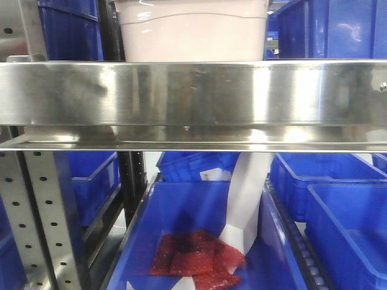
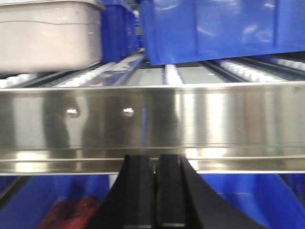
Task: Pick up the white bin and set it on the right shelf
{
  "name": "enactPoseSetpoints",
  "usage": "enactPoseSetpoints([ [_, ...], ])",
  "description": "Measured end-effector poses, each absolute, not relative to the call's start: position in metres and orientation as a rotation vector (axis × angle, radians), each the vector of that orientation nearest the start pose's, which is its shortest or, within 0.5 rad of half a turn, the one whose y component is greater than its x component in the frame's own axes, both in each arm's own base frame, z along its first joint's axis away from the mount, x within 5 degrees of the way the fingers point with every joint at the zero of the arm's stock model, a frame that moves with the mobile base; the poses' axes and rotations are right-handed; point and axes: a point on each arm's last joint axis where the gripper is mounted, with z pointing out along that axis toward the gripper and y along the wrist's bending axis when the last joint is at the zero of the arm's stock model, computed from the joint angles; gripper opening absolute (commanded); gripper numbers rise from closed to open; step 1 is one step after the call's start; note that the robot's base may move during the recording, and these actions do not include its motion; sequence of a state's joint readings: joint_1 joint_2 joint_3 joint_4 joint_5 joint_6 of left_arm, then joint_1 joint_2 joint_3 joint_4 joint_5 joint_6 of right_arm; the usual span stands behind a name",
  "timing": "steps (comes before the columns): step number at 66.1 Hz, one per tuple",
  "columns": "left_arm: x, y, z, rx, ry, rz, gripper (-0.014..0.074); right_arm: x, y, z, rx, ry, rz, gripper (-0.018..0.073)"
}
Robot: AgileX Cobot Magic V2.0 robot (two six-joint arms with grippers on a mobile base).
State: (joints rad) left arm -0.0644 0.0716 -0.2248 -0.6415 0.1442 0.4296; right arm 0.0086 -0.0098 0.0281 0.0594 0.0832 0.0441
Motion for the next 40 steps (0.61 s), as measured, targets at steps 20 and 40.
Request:
enactPoseSetpoints([
  [20, 0.0487, -0.011, 0.274, -0.033, 1.452, -0.284, -0.0118, 0.0568, 0.0022, 0.195, 0.055, 1.603, 0.108, 0.0056],
  [40, 0.0487, -0.011, 0.274, -0.033, 1.452, -0.284, -0.0118, 0.0568, 0.0022, 0.195, 0.055, 1.603, 0.108, 0.0056],
])
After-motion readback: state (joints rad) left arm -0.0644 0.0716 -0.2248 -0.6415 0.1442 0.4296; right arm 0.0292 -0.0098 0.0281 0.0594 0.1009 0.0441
